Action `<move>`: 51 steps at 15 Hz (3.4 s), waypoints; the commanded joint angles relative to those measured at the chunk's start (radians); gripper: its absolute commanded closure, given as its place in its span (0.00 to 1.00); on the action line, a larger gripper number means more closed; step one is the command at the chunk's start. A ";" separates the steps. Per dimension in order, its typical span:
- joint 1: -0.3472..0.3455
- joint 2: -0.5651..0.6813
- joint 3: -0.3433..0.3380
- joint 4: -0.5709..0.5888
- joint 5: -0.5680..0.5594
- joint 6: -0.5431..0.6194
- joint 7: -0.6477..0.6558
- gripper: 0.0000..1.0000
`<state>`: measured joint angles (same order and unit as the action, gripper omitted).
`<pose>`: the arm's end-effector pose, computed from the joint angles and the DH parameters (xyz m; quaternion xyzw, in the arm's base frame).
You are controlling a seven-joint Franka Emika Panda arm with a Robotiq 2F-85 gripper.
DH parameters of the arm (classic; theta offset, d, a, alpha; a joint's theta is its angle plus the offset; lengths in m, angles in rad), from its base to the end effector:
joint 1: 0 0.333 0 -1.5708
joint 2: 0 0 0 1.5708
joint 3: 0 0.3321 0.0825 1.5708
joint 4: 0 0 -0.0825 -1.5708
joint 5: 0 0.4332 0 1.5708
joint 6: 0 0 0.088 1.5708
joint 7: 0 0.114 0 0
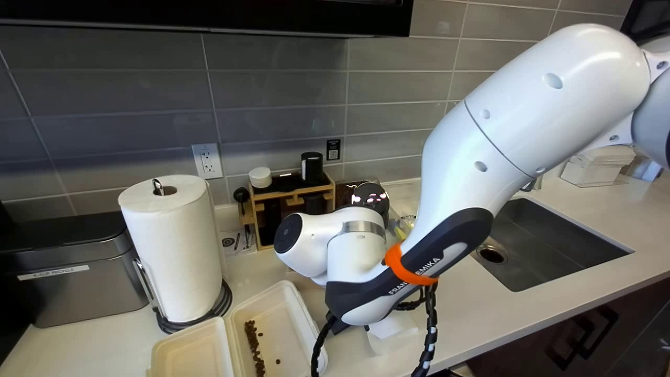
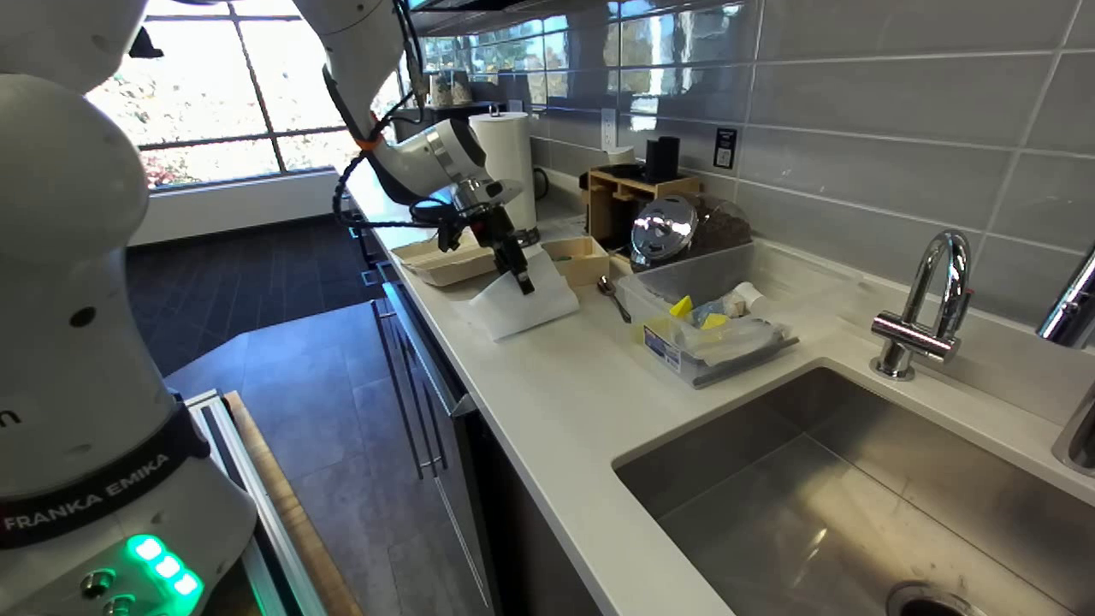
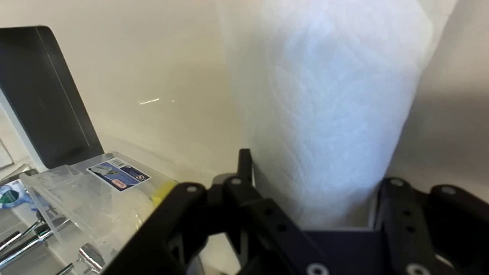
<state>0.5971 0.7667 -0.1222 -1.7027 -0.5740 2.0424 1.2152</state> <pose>0.6073 0.2777 0.0995 0.9291 -0.1613 0.0607 0.3271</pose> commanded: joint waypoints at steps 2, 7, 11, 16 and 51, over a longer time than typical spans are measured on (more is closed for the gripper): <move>-0.012 -0.022 0.030 -0.015 -0.050 -0.059 0.007 0.45; -0.016 -0.029 0.049 -0.010 -0.083 -0.096 0.005 0.55; -0.023 -0.032 0.065 -0.009 -0.103 -0.121 0.005 0.52; -0.035 -0.032 0.083 -0.006 -0.119 -0.145 0.001 0.75; -0.221 -0.211 0.189 -0.134 0.152 0.107 -0.269 1.00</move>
<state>0.3731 0.6143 0.0652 -1.7634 -0.4592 2.1081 0.9611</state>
